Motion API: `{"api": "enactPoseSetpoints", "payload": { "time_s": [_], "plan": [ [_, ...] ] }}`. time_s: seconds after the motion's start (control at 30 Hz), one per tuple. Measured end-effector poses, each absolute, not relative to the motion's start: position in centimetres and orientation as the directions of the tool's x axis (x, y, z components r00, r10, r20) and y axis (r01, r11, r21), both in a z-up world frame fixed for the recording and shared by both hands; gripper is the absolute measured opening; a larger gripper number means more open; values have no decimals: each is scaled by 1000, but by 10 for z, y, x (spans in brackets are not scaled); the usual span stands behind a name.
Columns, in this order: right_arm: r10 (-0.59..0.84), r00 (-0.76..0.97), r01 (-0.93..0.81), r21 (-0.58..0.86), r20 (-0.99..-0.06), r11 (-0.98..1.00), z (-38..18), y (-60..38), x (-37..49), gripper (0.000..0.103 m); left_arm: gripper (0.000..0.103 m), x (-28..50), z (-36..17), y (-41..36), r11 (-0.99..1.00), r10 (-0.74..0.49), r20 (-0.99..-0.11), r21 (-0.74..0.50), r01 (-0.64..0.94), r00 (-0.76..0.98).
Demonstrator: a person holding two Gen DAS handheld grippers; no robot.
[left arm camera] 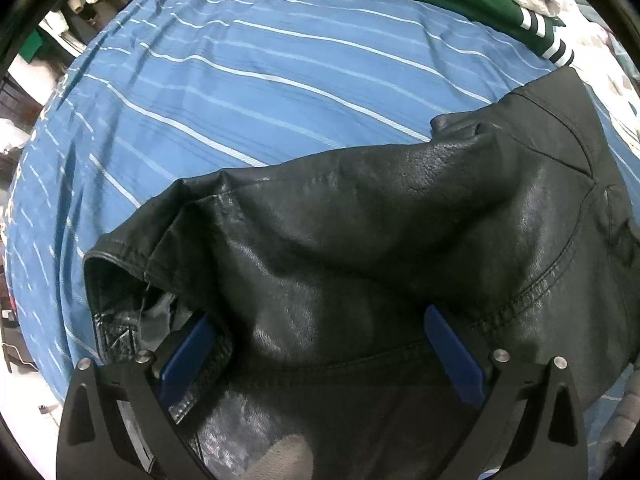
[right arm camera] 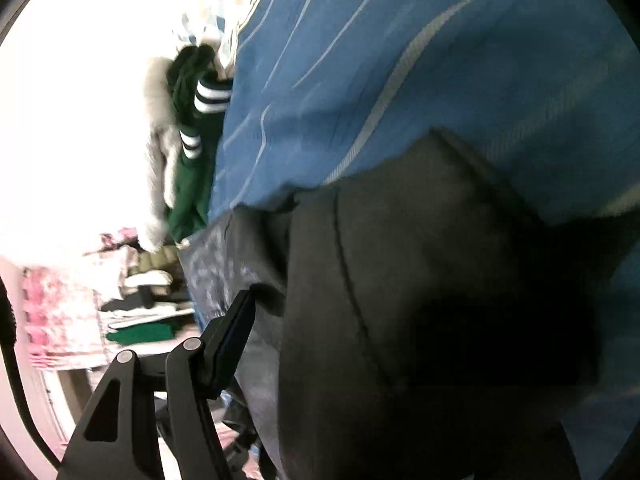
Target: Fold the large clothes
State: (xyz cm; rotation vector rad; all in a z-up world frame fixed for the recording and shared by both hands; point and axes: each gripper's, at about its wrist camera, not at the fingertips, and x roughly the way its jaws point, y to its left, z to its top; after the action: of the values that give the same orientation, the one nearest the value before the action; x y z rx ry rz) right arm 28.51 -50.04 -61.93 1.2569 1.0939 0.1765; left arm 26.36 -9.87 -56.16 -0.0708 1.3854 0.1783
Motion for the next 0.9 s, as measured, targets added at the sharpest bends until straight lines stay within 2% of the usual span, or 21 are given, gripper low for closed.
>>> {"api": "enactPoseSetpoints", "payload": {
  "time_s": [0.07,0.2,0.43,0.5,0.6,0.77,0.9],
  "plan": [
    [621,535,435,817,-573,379,-609,-500,279,26,103,265,-564,-97,985,70,-983,41,-168,172],
    [578,601,381,834,-552,400,-564,-491,262,21,103,264,-567,-92,983,39,-984,7,-181,172],
    [570,568,124,747,-593,653,-446,-401,270,20,103,265,-563,-63,974,-47,-989,-76,-214,138],
    [560,547,31,683,-623,730,-419,-364,269,20,103,255,-543,-38,955,-74,-981,-121,-270,177],
    [554,506,-95,597,-660,797,-395,-303,265,20,103,228,-508,16,923,-33,-974,-116,-368,225],
    [564,393,-331,460,-726,824,-389,-193,237,20,103,148,-475,122,802,94,-975,-46,-595,202],
    [543,248,-512,367,-802,776,-427,-88,205,20,103,91,-470,174,707,198,-970,44,-706,138]
  ]
}}
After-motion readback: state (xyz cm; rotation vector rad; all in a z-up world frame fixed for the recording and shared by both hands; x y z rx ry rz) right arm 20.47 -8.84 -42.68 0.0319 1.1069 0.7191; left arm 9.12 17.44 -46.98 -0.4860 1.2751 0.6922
